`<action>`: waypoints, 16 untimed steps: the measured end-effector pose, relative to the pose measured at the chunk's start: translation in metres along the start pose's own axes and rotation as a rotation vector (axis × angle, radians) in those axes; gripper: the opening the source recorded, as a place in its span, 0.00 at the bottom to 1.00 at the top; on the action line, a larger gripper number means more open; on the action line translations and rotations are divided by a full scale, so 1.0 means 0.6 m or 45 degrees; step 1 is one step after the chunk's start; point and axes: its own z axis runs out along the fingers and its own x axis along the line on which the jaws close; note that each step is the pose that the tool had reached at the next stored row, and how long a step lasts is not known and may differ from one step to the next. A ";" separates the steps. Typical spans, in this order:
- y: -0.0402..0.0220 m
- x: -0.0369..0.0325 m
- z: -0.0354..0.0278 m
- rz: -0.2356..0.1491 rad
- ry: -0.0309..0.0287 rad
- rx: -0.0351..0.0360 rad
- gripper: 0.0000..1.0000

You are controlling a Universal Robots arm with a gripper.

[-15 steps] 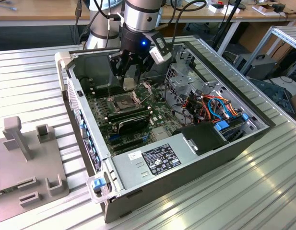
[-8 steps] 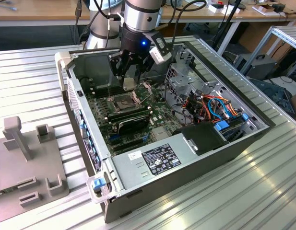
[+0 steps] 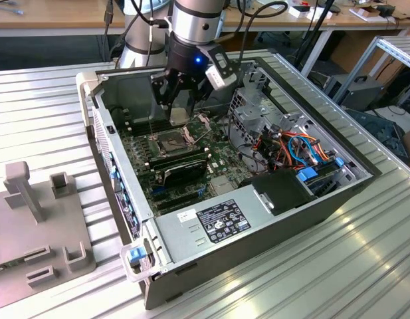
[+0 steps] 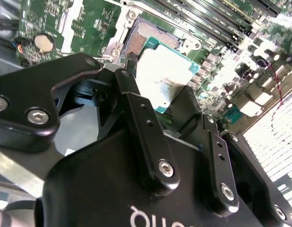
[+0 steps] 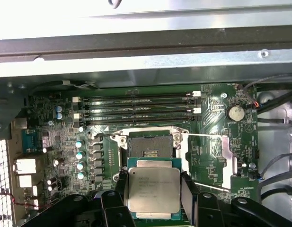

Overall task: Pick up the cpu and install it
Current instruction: 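Place the cpu into insertion slot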

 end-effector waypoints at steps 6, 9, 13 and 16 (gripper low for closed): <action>0.000 0.000 0.001 0.173 0.0009 -0.0023 0.54; 0.000 0.000 0.002 0.245 0.0013 -0.0031 0.54; 0.000 0.000 0.003 0.358 0.0019 -0.0045 0.54; 0.000 0.000 0.004 0.435 0.0023 -0.0054 0.54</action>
